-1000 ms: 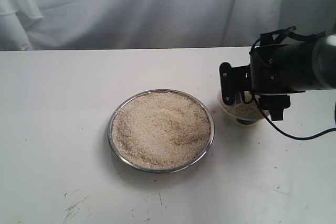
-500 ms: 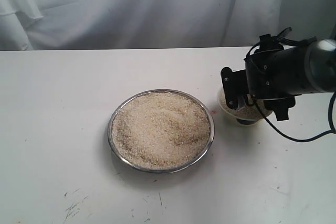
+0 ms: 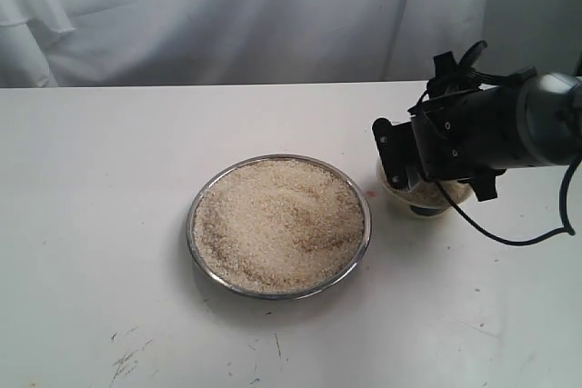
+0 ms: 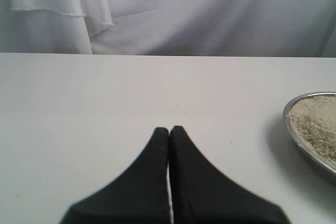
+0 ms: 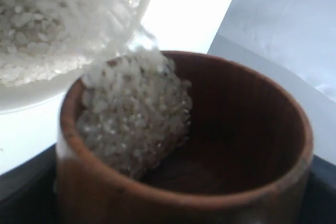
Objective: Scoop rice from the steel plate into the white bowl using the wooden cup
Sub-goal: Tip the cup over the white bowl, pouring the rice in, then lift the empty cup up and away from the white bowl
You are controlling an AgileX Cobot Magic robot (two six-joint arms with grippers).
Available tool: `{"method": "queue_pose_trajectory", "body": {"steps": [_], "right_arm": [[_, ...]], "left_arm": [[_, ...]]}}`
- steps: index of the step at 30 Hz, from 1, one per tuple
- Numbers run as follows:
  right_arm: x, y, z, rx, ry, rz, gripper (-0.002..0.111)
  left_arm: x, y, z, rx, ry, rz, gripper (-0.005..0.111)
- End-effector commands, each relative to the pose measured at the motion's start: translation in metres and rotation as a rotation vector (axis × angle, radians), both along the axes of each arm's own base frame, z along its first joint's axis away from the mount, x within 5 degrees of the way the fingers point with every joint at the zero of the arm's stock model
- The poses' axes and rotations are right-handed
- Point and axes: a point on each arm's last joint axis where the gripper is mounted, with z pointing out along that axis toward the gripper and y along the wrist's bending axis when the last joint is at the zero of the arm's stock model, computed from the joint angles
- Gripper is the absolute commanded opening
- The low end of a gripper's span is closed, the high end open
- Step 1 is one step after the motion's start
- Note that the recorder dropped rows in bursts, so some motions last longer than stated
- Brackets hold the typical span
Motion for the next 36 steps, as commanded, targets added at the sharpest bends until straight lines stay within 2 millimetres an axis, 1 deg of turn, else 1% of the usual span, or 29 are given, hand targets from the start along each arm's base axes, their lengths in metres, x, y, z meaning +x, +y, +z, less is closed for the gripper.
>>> {"method": "queue_pose_trajectory", "body": {"steps": [1,9,15,19,26,36], "right_arm": [[0.0020,0.0012,0.0083,-0.049,-0.048,0.018,0.000],[0.0026,0.0000,0.0103,-0.082,-0.061,0.021,0.000],[0.0022,-0.0035,0.0122,-0.147,-0.068,0.015,0.000],[-0.0017,-0.0044,0.0081,-0.200,-0.042,0.037,0.000],[-0.0046,0.0011,0.0084,-0.240,-0.059,0.081,0.000],[-0.0020,0.0018,0.0140,-0.299,-0.108,0.110,0.000]], "left_arm": [[-0.0001,-0.0001,-0.0007,-0.004,-0.007,-0.001,0.000],[-0.0001,-0.0001,-0.0007,-0.004,-0.007,-0.001,0.000],[-0.0001,-0.0001,-0.0007,-0.004,-0.007,-0.001,0.000],[-0.0001,-0.0001,-0.0007,-0.004,-0.007,-0.001,0.000],[-0.0001,-0.0001,-0.0007,-0.004,-0.007,-0.001,0.000],[-0.0001,-0.0001,-0.0007,-0.004,-0.007,-0.001,0.000]]}}
